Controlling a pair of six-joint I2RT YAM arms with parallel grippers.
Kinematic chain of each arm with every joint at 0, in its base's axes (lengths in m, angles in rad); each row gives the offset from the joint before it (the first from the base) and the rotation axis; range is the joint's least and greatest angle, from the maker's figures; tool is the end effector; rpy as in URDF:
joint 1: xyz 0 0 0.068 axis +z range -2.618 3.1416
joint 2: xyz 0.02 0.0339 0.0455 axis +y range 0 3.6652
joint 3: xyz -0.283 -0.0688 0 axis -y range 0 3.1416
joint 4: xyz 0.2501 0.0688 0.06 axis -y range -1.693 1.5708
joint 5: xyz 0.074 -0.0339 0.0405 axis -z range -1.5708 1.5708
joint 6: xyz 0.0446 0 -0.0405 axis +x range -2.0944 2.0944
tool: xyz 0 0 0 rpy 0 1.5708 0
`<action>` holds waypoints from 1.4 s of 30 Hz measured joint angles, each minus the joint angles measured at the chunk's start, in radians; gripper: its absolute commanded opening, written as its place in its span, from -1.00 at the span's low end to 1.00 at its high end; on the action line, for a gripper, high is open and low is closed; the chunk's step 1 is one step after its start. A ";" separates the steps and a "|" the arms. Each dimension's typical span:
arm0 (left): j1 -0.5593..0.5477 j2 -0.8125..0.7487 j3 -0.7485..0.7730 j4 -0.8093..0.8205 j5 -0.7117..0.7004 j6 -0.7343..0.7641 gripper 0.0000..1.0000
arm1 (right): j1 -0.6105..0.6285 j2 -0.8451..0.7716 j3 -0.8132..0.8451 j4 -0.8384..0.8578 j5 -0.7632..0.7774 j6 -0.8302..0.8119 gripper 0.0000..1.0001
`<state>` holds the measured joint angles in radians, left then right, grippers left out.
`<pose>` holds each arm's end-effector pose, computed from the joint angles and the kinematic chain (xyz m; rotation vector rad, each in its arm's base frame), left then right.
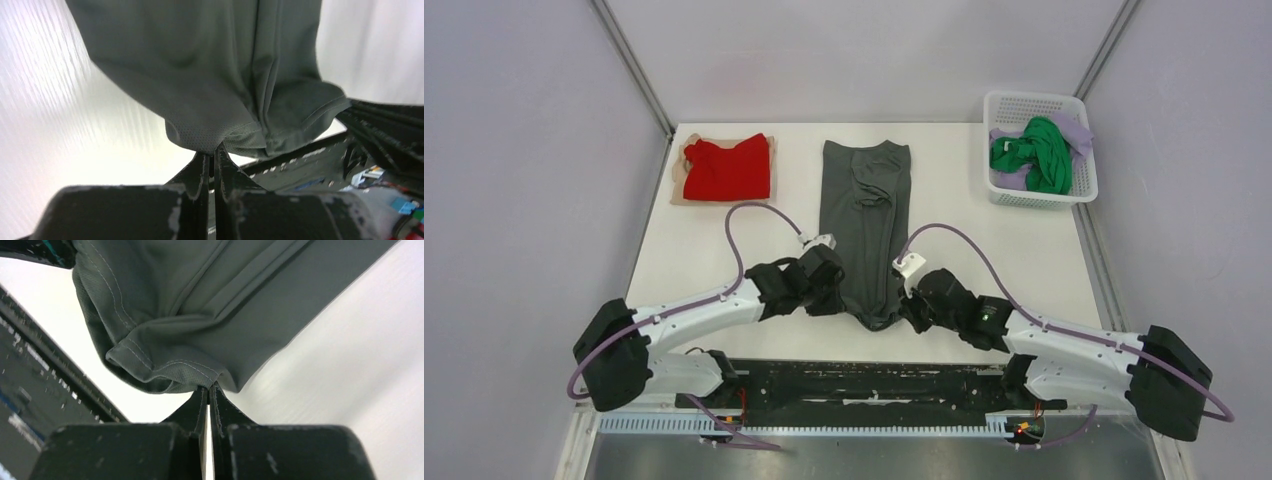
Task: Fold and stack the t-shirts
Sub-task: Fold the folded rectangular tshirt in 1/3 of the way
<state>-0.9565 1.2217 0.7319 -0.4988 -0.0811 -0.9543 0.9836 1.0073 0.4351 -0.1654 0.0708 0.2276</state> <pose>0.1397 -0.1918 0.2158 -0.0296 2.6795 -0.5928 0.1130 0.1642 0.1881 -0.8388 2.2129 0.5271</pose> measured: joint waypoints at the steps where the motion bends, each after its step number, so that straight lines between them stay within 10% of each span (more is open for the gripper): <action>1: 0.012 0.014 0.024 0.001 -0.007 0.015 -0.95 | -0.003 0.012 0.013 0.014 0.019 -0.009 -1.00; 37: 0.498 0.633 0.566 0.114 0.142 0.283 -0.85 | -0.415 0.624 0.483 0.313 0.025 -0.203 -1.00; 42: 0.520 0.706 0.618 0.113 0.167 0.290 -0.36 | -0.447 0.696 0.524 0.323 0.008 -0.203 -0.78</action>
<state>-0.4370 1.9274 1.3502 -0.3862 0.0864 -0.6647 0.5365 1.7031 0.9588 0.1581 0.0788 0.0246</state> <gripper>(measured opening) 0.146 0.008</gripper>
